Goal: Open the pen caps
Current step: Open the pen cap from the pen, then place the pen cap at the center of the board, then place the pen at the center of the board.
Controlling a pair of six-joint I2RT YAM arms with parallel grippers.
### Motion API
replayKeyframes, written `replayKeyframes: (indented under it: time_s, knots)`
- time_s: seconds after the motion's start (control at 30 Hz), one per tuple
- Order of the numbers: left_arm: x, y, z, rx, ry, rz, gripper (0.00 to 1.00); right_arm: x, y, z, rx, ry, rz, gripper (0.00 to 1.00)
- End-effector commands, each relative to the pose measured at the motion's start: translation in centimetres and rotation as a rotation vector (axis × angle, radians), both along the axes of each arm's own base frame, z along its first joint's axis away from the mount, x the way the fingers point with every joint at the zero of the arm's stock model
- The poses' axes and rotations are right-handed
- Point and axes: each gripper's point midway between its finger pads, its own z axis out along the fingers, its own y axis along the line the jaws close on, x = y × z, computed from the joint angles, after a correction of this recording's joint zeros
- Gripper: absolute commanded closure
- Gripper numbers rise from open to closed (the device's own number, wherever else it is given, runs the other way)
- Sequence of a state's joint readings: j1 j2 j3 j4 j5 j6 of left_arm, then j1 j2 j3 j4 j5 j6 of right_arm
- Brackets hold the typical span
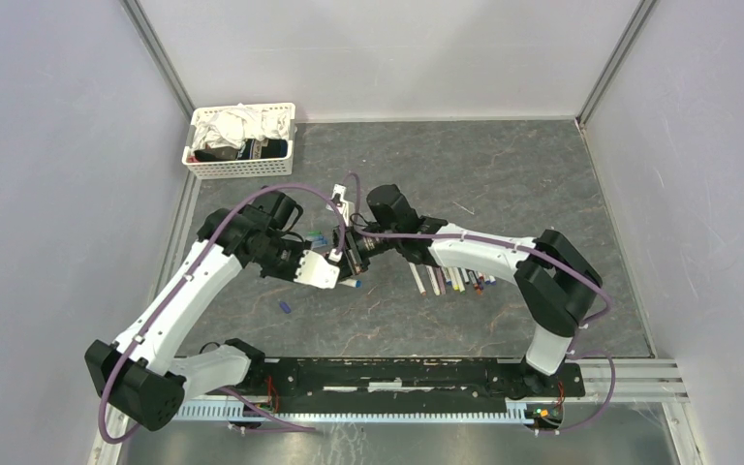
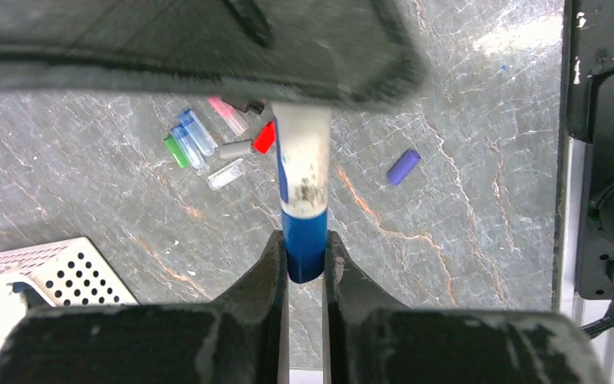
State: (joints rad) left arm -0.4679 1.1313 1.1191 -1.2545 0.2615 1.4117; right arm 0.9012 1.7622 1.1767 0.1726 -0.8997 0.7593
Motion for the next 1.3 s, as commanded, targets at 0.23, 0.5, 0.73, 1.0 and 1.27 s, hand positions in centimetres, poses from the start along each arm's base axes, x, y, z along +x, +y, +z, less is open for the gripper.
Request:
replayKeyframes:
  time_s: [0.23,0.5,0.73,1.0,1.27]
  knots:
    - [-1.1,-2.6,1.4,-0.136,0.071,-0.002,0.46,-0.4,-0.2,1.7,0.085,-0.077,0.02,1.0]
    - [-1.1,-1.1,-0.2,-0.051,0.079,0.001,0.82,0.2,-1.0,1.3,0.068,-0.094,-0.005,1.0]
    - [-0.5,-0.7,-0.6,-0.017,0.051,-0.016,0.98,0.6,-2.4,-0.3,-0.002,-0.12,-0.02,1.0]
    - [1.1,2.6,-3.6,0.164,0.012,-0.04,0.98,-1.3,-10.9,-6.2,-0.147,-0.108,-0.082,1.0]
    - [3.8,-0.3,-3.5,0.025,0.018,0.015,0.98,-0.4,-16.3,-8.4,-0.273,-0.166,-0.216,1.0]
